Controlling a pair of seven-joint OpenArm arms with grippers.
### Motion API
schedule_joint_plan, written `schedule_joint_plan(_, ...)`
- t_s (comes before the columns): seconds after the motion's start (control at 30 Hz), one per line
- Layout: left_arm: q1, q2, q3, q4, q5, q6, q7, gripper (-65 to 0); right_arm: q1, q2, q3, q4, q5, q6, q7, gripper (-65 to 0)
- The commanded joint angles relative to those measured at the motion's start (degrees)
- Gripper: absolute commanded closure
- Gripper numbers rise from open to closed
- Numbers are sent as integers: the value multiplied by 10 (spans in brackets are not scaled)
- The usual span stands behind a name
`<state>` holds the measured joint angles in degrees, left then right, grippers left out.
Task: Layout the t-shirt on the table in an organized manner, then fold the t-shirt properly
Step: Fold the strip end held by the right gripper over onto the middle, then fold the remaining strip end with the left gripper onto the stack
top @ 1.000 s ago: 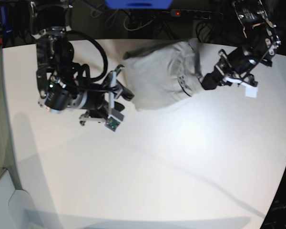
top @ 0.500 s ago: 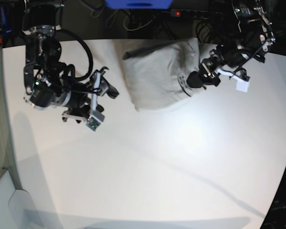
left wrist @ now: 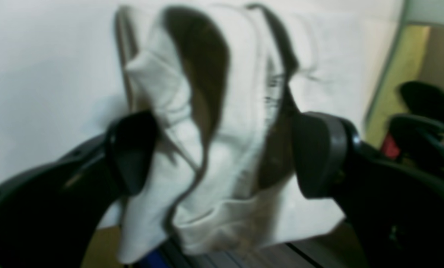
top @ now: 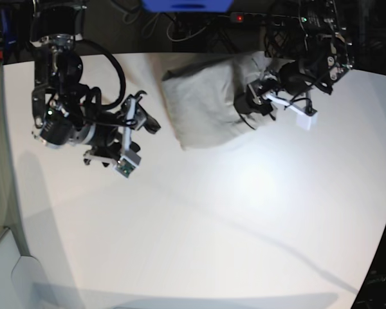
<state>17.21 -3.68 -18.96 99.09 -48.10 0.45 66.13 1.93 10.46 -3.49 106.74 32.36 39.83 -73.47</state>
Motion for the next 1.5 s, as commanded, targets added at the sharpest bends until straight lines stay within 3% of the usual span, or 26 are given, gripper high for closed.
schedule_joint_plan(0.0, -9, -2, 0, -5, -1, 0, 4, -562, 10, 1, 2, 8, 10, 2, 10, -389)
schedule_joint_plan(0.23, -30, -2, 4, -74, 35, 0, -13, -557, 10, 1, 2, 8, 10, 2, 12, -389)
schedule_joint_plan(0.3, -35, -5, 25, -87, 44, 0, -30, -520, 10, 1, 2, 8, 10, 2, 12, -388)
schedule_joint_plan(0.37, -44, -8, 64, -104, 56, 0, -49, -436, 11, 1, 2, 8, 10, 2, 12, -388)
schedule_joint_plan(0.6, -108, -9, 175, -207, 153, 0, -76, -7, 14, 22, 3, 10, 10, 2, 13, -388)
schedule_joint_plan(0.7, -136, -15, 220, -217, 201, 0, -74, -13, 22, 31, 5, 10, 10, 2, 11, -388)
schedule_joint_plan(0.8, -180, -51, 305, -217, 234, 0, -75, -4, 23, 44, 45, 10, 10, 2, 10, -388)
schedule_joint_plan(0.93, -241, -89, 412, -217, 241, 0, -75, -4, 35, 45, 99, 9, 10, 2, 9, -388)
schedule_joint_plan(1.1, -311, -107, 480, -217, 241, 0, -81, -4, 36, 64, 134, 8, 10, 2, 9, -388)
schedule_joint_plan(1.2, -340, -109, 511, -219, 263, 0, -118, -4, 34, 66, 151, 8, 10, 2, 9, -388)
schedule_joint_plan(1.47, -365, -107, 644, -222, 436, 0, -246, -4, 32, 85, 169, 8, 10, 2, 9, -388)
